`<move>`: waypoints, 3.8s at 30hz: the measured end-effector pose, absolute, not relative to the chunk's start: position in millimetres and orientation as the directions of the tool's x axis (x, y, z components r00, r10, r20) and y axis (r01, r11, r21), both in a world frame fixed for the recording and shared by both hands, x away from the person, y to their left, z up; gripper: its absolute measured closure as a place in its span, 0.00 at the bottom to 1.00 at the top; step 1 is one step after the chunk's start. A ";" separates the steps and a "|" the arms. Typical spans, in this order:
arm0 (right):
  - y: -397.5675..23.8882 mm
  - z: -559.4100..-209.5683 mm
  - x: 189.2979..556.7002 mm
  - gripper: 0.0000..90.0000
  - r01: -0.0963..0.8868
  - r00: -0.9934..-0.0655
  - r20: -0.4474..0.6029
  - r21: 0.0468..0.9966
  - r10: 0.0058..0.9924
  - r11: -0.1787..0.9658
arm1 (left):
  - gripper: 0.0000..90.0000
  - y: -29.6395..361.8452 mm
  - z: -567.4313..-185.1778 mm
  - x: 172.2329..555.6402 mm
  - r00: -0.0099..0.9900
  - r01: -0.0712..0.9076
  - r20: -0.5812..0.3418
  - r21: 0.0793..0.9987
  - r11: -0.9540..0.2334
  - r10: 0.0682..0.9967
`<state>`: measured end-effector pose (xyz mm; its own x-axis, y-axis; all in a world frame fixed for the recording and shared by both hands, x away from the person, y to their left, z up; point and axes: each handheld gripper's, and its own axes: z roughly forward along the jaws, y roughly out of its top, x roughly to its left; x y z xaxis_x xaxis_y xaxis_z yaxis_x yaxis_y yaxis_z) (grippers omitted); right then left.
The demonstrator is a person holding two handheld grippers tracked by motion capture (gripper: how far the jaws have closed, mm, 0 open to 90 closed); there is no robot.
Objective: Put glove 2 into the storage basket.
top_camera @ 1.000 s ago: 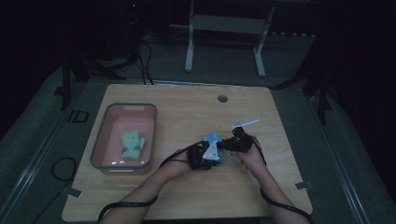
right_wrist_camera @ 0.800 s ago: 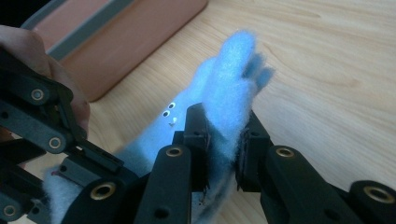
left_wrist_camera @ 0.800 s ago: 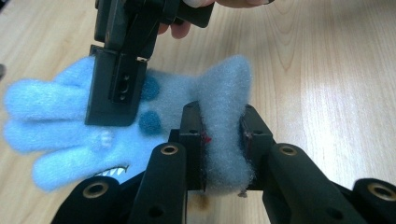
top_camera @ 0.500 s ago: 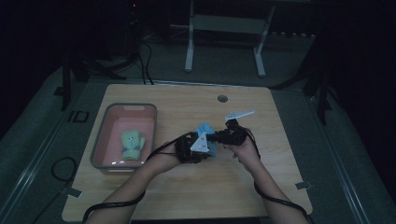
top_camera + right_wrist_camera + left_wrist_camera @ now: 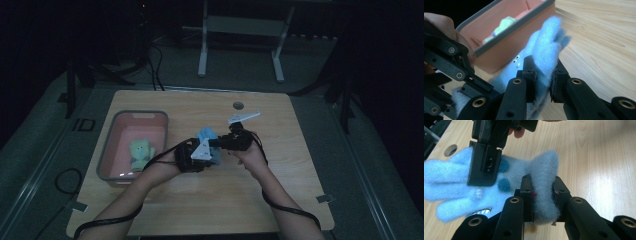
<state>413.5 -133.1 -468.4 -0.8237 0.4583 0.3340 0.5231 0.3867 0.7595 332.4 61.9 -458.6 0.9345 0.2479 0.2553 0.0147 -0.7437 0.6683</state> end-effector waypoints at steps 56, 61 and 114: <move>75.0 -473.4 423.8 0.87 0.458 -0.888 0.370 0.745 0.272 0.485 | 0.84 240.4 -464.5 307.5 0.856 0.247 0.215 0.629 -0.737 0.470; 83.3 -487.1 425.5 0.87 0.465 -0.885 0.360 0.722 0.295 0.513 | 0.84 245.5 -479.3 312.0 0.857 0.274 0.198 0.606 -0.747 0.475; -9.6 -465.2 423.0 0.18 0.407 -0.901 0.263 0.788 0.344 0.462 | 0.10 190.1 -459.4 313.8 0.760 0.377 0.090 0.746 -0.550 0.644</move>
<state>423.0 -9.6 -465.2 -0.9013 0.3441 0.2630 0.4065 0.4624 0.7880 313.8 190.1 -459.4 0.7600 0.6436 0.0900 0.3770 -0.5495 0.7456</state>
